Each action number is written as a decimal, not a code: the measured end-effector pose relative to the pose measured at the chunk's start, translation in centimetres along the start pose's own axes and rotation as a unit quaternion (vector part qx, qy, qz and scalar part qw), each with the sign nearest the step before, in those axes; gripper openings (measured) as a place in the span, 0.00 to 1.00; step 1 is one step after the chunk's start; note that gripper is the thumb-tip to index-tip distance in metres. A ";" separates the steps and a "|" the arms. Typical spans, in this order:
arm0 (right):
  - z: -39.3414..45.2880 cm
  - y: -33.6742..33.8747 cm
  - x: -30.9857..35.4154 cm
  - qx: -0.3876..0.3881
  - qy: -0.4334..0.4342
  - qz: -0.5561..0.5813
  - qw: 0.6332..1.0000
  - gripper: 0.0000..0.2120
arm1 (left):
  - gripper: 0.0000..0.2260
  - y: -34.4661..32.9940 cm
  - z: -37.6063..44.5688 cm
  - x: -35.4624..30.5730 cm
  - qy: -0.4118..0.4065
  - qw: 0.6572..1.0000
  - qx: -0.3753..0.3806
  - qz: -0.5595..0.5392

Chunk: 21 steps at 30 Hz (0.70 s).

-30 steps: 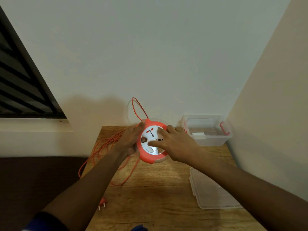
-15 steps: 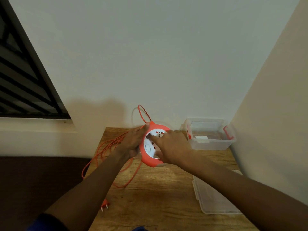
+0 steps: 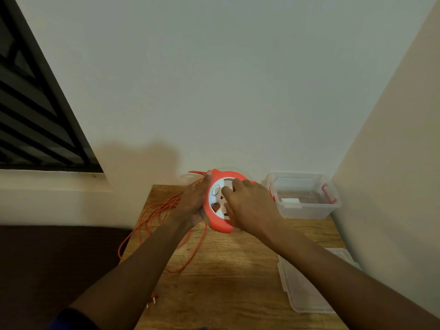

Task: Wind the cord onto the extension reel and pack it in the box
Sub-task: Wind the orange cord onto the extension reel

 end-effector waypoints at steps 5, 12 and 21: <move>0.0 -0.7 0.2 0.089 0.129 -0.015 0.988 0.25 | 0.29 0.5 0.5 -0.6 0.002 1.000 0.011 -0.004; 1.0 -0.1 0.8 0.093 0.135 -0.105 0.981 0.21 | 0.26 0.0 0.3 -1.2 -0.010 0.999 0.025 0.024; 2.1 -0.3 0.5 0.047 0.023 -0.072 0.996 0.25 | 0.28 -0.1 0.4 -1.5 -0.036 0.998 0.044 0.027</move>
Point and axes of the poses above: each hand's wrist, its own z-axis towards the middle knuckle, its own y-axis out of the back of the hand, x = y × z, the point moved 6 cm from there along z, towards the middle knuckle, and after that the axes turned 5 degrees about -y, right-handed, at the moved point
